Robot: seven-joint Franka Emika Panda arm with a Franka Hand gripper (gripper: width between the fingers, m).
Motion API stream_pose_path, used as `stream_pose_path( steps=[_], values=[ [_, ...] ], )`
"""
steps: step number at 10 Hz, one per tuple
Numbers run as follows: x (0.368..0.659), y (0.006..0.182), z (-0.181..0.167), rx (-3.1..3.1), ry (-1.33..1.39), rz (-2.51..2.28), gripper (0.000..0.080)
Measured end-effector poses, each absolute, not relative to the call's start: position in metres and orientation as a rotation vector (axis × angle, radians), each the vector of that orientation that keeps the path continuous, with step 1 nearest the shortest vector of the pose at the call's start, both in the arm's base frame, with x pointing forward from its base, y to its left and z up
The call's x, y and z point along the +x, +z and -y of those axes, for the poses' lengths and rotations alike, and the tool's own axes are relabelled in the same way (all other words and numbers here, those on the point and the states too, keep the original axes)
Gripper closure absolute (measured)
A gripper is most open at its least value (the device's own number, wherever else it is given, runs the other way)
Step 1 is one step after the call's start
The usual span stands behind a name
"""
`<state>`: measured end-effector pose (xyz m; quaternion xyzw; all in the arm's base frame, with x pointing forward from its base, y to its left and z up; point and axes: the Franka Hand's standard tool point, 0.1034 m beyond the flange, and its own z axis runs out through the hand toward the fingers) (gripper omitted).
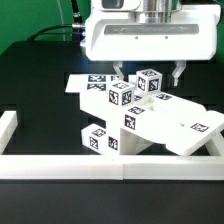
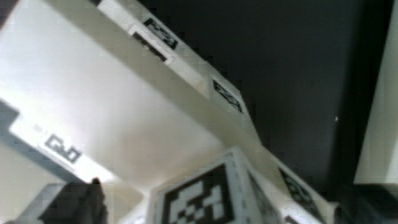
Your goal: Assemble chair
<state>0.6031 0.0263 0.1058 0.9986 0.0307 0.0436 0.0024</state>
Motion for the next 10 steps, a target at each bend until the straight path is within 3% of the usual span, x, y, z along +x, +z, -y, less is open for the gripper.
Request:
stream_pose_path(
  steps=[4, 6, 10],
  values=[
    [0.6029, 0.1056, -0.0235, 3.094, 0.132, -0.403, 0.0162],
    [0.6029, 0.1056, -0.0235, 3.095, 0.132, -0.395, 0.0505],
    [0.6027, 0.1052, -0.0236, 3.121, 0.133, -0.197, 0.0531]
  ],
)
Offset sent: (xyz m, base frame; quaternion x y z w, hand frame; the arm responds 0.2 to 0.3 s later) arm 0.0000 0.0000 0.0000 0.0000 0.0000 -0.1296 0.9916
